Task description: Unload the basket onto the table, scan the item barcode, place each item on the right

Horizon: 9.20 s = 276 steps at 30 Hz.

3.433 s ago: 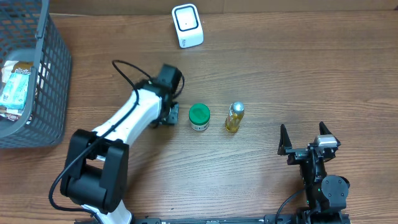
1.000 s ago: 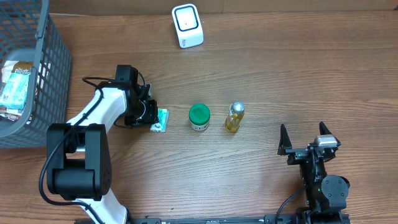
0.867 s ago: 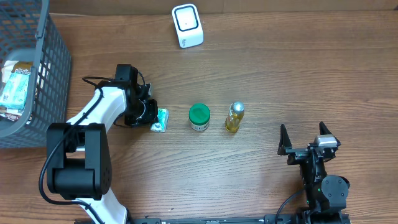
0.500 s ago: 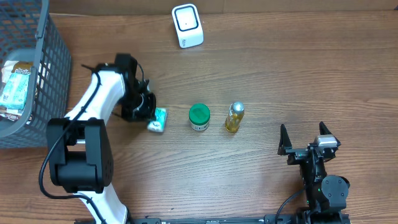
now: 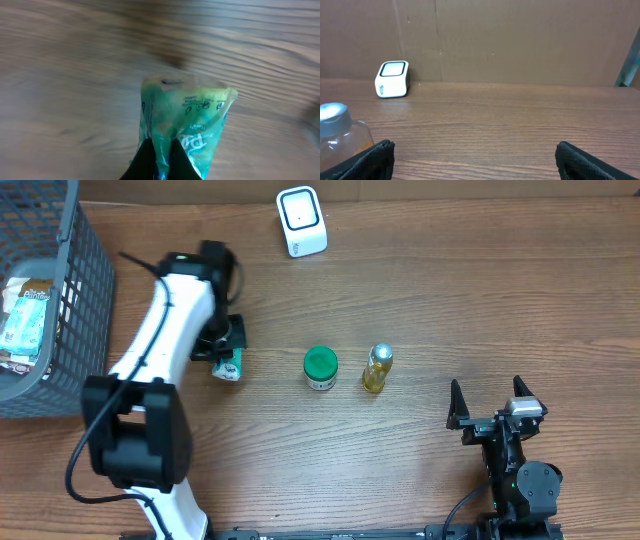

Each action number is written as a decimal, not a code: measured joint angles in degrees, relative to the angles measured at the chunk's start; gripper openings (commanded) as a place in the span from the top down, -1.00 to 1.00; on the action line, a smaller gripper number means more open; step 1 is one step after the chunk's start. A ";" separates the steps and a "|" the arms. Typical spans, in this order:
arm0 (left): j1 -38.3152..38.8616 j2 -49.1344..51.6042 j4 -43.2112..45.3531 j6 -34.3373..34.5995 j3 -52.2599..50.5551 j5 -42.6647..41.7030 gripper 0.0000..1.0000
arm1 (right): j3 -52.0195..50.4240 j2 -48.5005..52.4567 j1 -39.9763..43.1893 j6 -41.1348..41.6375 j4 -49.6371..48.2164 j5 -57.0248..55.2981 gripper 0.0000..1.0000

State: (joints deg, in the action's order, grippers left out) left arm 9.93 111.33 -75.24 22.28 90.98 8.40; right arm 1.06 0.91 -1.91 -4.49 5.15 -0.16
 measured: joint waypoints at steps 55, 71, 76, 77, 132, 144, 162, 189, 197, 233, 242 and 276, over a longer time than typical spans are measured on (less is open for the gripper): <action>22.34 0.35 20.46 16.79 -21.53 35.63 0.91 | 0.00 0.00 0.00 0.00 -0.02 -0.02 -1.00; 22.34 0.35 22.34 11.54 -21.53 32.68 0.83 | 0.00 0.00 0.00 0.00 0.02 -0.02 -1.00; 22.34 0.35 22.80 11.06 -21.53 31.52 0.66 | 0.00 0.00 0.00 -0.02 0.02 -0.02 -1.00; 22.34 0.35 22.80 10.95 -21.53 31.39 0.65 | 0.00 0.00 0.00 0.00 0.00 -0.02 -1.00; 22.34 0.35 14.95 10.54 -15.23 24.35 0.46 | 0.00 0.00 0.00 -0.02 0.02 -0.04 -1.00; 22.12 0.46 12.00 7.37 -8.41 17.16 -0.04 | 0.00 0.00 0.00 0.00 0.02 -0.02 -1.00; 6.86 0.83 4.33 -9.46 1.42 -5.16 -0.66 | 0.00 0.00 0.00 0.00 0.00 -0.02 -1.00; 8.09 0.90 22.60 -11.30 -16.00 -9.88 -0.44 | 0.00 0.00 0.00 -0.02 -0.02 -0.04 -1.00; 8.09 0.90 23.45 -10.12 -18.64 -9.16 0.69 | 0.00 0.00 0.00 -0.02 0.02 -0.02 -1.00; 9.94 0.90 30.08 -1.57 -18.64 -12.57 0.42 | 0.00 0.00 0.00 0.02 0.00 -0.02 -1.00; 11.78 0.90 30.18 0.79 -18.64 -12.83 0.35 | 0.00 0.00 0.00 0.00 0.02 -0.02 -1.00; 5.31 0.90 25.49 1.14 -3.10 -10.43 -0.27 | 0.00 0.00 0.00 0.02 0.00 0.00 -1.00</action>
State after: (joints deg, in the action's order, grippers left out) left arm 15.25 112.22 -49.76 23.42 87.88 -2.02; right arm 1.06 0.91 -1.91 -4.47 5.15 -0.16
